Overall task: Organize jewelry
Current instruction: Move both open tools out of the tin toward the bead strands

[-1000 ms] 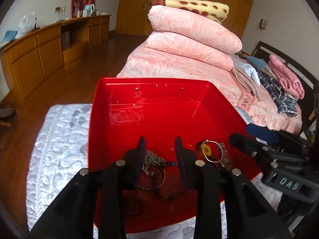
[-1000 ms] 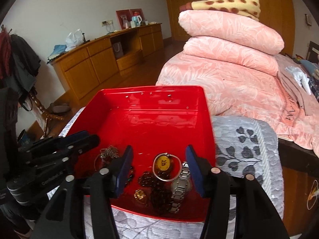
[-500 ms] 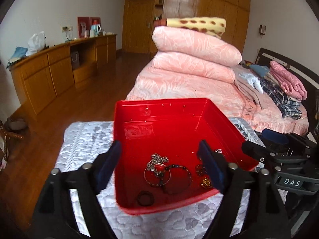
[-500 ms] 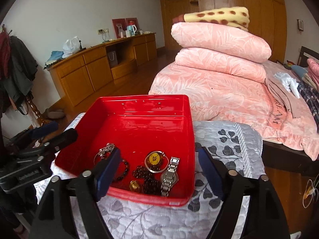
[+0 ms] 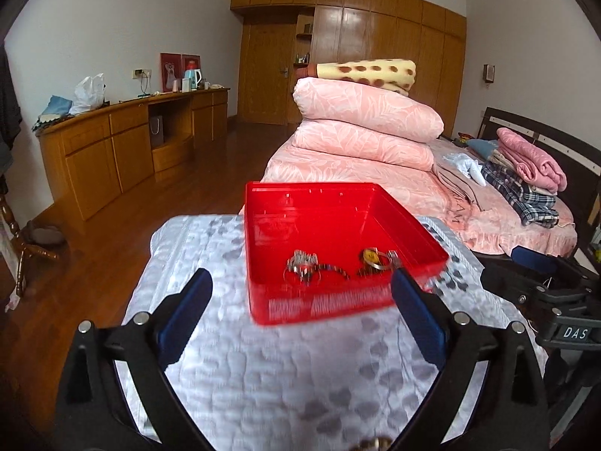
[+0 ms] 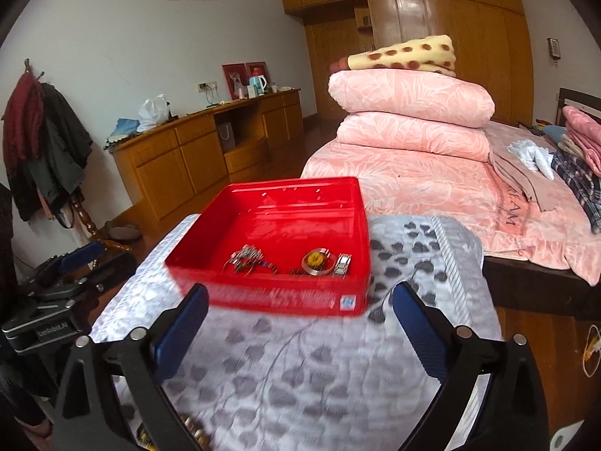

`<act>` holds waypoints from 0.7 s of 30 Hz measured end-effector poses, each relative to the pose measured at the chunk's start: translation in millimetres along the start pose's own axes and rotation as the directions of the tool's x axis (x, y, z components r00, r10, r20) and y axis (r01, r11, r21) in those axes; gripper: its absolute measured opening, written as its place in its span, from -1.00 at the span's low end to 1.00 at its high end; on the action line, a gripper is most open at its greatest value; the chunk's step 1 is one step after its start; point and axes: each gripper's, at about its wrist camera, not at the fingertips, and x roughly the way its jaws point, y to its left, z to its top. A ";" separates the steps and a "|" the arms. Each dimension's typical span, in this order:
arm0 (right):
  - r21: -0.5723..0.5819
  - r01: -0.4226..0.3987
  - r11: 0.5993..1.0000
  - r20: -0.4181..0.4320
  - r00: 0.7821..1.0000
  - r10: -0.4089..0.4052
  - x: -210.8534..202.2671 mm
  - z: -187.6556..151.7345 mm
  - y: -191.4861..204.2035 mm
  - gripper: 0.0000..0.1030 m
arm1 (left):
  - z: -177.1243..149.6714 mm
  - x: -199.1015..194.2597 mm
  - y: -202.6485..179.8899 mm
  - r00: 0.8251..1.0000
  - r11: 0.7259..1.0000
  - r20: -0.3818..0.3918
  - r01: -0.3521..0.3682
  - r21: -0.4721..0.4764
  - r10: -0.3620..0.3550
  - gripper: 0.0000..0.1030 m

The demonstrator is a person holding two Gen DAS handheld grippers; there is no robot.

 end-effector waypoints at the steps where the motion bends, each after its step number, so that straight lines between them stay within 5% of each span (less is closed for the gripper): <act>1: -0.005 -0.005 1.000 -0.006 1.000 0.005 -4.0 -5.6 3.3 0.88 | -5.4 -6.1 -0.1 1.000 1.000 -0.001 -0.003 -0.003 0.003 0.81; 21: -0.044 -0.010 0.999 -0.013 1.000 0.009 -46.5 -77.9 46.8 0.88 | -64.8 -82.8 3.7 0.999 0.999 0.017 -0.046 0.009 0.045 0.85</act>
